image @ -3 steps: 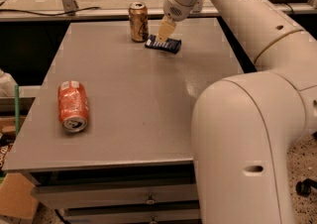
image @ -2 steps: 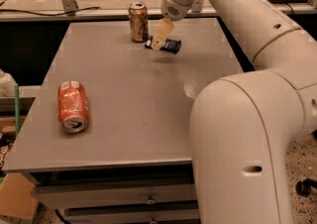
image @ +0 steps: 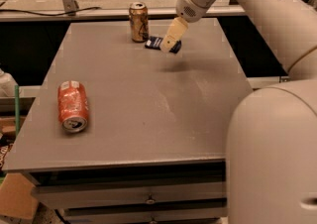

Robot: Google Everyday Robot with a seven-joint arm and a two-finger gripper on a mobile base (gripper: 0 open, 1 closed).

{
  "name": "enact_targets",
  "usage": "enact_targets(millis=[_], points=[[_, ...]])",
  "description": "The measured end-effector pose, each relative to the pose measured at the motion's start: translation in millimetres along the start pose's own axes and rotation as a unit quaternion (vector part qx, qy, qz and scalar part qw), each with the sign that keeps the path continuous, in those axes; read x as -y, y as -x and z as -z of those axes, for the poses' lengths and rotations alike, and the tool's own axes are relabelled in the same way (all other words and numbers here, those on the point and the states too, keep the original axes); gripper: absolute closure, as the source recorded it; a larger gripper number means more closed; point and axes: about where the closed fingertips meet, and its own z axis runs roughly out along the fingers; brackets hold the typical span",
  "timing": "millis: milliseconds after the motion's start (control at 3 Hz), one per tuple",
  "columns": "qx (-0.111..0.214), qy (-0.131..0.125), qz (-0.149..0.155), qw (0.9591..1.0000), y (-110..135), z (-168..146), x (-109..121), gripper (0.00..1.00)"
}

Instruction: Move rxbar blueberry near orange can

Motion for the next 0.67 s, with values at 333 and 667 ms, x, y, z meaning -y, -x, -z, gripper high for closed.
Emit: enact_targets(millis=[333,667], points=[[0.036,-0.003,-0.036,0.9987,-44.8,32.0,7.9,0.00],[0.071,-0.009,-0.065,0.9953,-83.4,65.5,23.0,0.00]])
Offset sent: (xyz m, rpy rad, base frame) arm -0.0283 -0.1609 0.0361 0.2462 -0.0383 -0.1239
